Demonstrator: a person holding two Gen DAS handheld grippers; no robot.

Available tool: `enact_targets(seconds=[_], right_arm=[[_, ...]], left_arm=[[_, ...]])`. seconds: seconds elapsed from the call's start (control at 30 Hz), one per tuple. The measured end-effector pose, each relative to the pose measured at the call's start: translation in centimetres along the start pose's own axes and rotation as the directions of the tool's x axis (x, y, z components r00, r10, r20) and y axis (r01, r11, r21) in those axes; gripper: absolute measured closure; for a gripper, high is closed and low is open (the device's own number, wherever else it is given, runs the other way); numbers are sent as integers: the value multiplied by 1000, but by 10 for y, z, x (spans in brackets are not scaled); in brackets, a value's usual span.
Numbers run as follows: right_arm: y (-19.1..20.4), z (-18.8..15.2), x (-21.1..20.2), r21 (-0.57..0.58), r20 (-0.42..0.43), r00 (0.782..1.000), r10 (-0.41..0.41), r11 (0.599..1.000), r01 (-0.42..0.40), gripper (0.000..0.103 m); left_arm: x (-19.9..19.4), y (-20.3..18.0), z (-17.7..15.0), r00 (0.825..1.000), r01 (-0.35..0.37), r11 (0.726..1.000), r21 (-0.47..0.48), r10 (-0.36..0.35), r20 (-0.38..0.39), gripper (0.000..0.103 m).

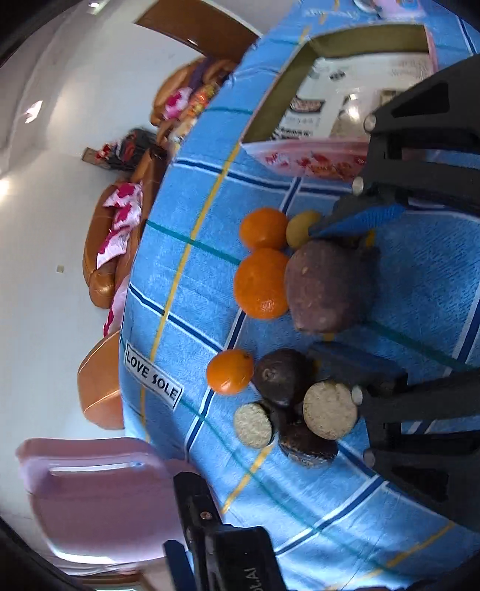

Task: Organize fruits
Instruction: 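Grasp the dark purple fruit with the right tool while the left tool grasps a chocolate cake, then lift the purple fruit with the right tool while the left tool carries the chocolate cake toward the tin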

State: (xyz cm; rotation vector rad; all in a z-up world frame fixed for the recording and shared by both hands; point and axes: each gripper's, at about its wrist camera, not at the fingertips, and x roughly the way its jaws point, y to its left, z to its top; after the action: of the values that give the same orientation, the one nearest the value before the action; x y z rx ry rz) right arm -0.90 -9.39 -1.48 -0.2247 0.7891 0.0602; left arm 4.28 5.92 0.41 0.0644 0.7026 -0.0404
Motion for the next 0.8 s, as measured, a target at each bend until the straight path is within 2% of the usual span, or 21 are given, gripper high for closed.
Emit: enact_targets(seconds=[0.1,0.17,0.27,0.37,0.43,0.53,0.63,0.8], right_arm=[[-13,-4,-8,72,27,997,66,995,-67,51],[-26,-6,-19,125,87,991,106,985,-116,51],[-43,-3,-38,188,182,979,89,974,-124,51],[-55,-1,-49,227,235,971,54,968,-108,51],[-61,-1,-49,244,245,969,36,965,-97,51],[-70,-1,-46,281,234,971,43,953,-110,51],[-74,-4,-45,297,223,973,57,947,-124,51],[-76,-12,-51,288,233,971,49,950,-117,51]], left_arm=[[3,-3,0,999,48,999,15,-48,-25,5],[0,-5,-2,994,98,995,21,-97,-39,7],[5,-9,-5,978,192,981,14,-190,-84,13],[15,-13,-10,957,253,967,-1,-251,-143,26],[21,-17,-14,950,265,964,0,-261,-172,34],[20,-18,-16,938,301,954,-15,-299,-177,37],[23,-18,-19,901,370,928,-48,-370,-224,39],[5,-17,-18,891,418,908,36,-402,-212,40]])
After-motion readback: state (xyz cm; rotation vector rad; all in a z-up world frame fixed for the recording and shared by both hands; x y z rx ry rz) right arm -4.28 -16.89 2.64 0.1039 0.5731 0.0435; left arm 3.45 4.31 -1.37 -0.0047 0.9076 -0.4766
